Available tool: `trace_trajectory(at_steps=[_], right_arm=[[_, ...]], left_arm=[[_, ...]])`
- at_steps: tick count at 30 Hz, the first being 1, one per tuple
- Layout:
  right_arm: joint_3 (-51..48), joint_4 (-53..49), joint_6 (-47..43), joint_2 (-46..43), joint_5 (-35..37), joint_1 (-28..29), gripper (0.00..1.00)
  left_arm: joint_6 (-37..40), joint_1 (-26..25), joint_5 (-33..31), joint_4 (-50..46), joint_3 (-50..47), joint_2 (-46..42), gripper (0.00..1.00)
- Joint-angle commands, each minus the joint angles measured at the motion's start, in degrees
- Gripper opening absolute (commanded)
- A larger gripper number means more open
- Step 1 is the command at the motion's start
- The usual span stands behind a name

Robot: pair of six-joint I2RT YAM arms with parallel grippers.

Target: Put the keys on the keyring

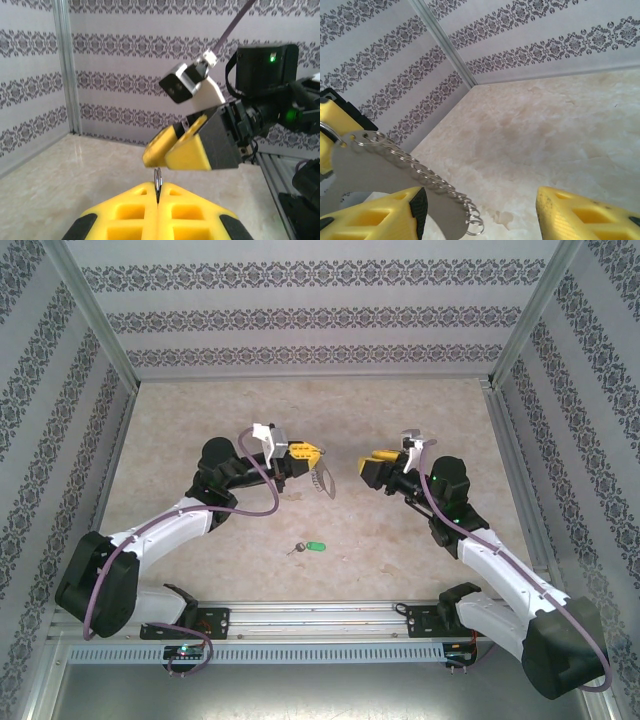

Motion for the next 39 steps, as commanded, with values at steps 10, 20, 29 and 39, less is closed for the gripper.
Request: trace_trajectory(at_steps=[10,20,29,39], right_arm=[[3.22,-1.64,-3.54,1.78,-4.6,-0.66,0.6],[5.7,-1.58,-4.71,3.33,-8.91,-0.68,0.6],[7.19,1.84,-4.65,5.84,-16.41,-0.64,0.59],[9.64,4.69,-5.5,9.45,-26.81,0.5,0.54]], left_arm=[[6.63,-0.69,6.48,-26.21,10.68,1.26,0.0],[8.47,-0.75,9.72,-42.77,18.38,3.51,0.0],[12.13,-1.01,9.26,-52.93,22.26,4.2,0.0],[13.13,-1.78,8.78,-54.24,22.3,4.15,0.0]])
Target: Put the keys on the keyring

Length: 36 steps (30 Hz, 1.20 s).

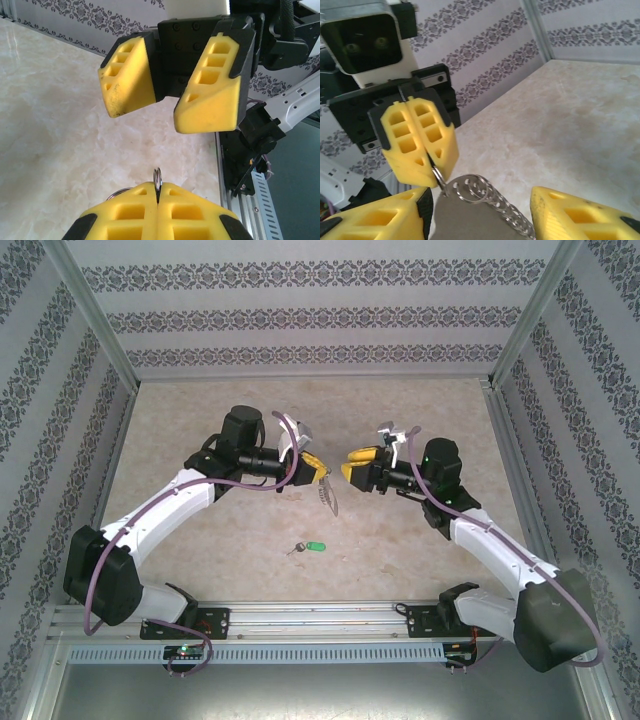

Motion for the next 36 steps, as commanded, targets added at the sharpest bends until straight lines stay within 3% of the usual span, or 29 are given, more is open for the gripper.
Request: trace_trajectory(at_steps=[1,24,28,34,36], right_arm=[[2.33,2.76,-1.59,1.06,-4.61,0.78,0.53],[4.35,3.11,-2.73,5.2,-7.41,4.98,0.36],[4.46,3.19,-2.74,5.55,-7.52,5.22,0.26],[4.4,3.03,-3.23,5.22,-6.76,5.16,0.0],[4.23,3.06,-3.37,5.06,-5.92,5.14,0.0]], left_arm=[[1.69,-1.01,1.07,-1.21,1.15,0.18,0.0],[-2.59,-1.28,2.47,5.83,-1.35,-1.08,0.0],[-2.79,-1.28,2.76,6.32,-1.34,-1.1,0.0],[-3.44,-1.32,2.99,7.36,-1.67,-0.86,0.0],[-4.82,-1.29,2.22,9.53,-2.29,-1.22,0.0]])
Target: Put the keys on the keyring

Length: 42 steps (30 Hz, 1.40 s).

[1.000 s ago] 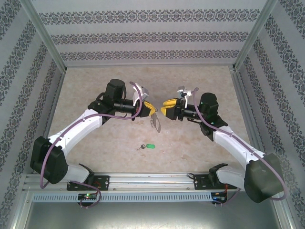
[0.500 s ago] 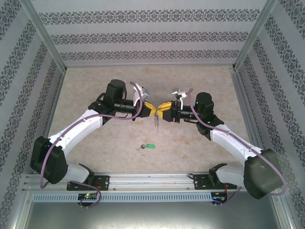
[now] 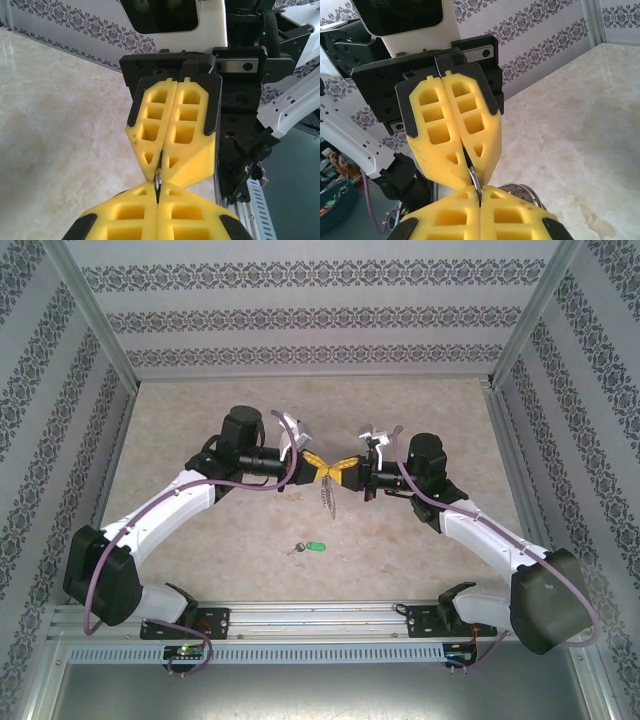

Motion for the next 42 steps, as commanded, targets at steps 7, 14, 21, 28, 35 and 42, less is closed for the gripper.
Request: trace_trajectory(at_steps=[7,14,21,28,35,42], right_arm=[[-0.49,6.6,0.91,-1.95,4.64,-0.47,0.0],[-2.53,13.3,4.79,-4.39,9.31,-1.47,0.0],[-3.23,18.08,7.72,-7.03,12.63,-1.27,0.0],[-3.11,24.46,11.71,-6.72,13.78,-0.68,0.0],[-2.22,25.9,12.72,-5.06,13.52,0.39,0.0],[-1.45,26.92,13.4,-3.43,12.76,1.43,0.0]], left_arm=[[-10.4,-0.99,-10.31,22.14,-8.96,-7.88,0.47],[-19.78,-1.0,-19.65,34.15,-14.36,-12.17,0.57],[-25.85,-0.98,-19.17,42.92,-17.04,-9.06,0.57],[-31.94,-1.02,-14.28,53.49,-18.1,-5.18,0.57],[-36.62,-1.0,-11.78,61.84,-18.2,-2.34,0.56],[-38.59,-1.08,-10.31,64.83,-17.14,-0.74,0.55]])
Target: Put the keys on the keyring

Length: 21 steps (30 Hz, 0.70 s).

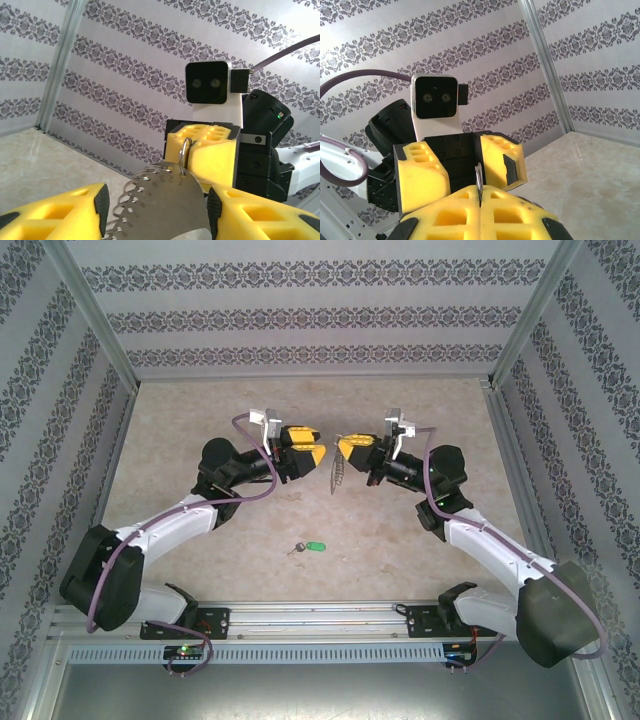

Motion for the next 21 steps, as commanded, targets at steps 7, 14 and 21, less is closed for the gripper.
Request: trace_trajectory(at_steps=[7,14,21], right_arm=[[2.42,4.65,0.82,1.52,-0.57,1.6,0.0],[2.97,5.07,0.99,2.51,-0.7,2.12,0.0],[3.15,5.24,0.96,3.25,-0.46,2.6,0.0]], left_arm=[[-3.87,-0.74,3.45,7.73,2.01,2.02,0.53],[-4.4,-0.89,3.86,8.58,2.53,2.74,0.51],[-4.97,-1.22,4.2,10.15,2.48,3.37,0.48]])
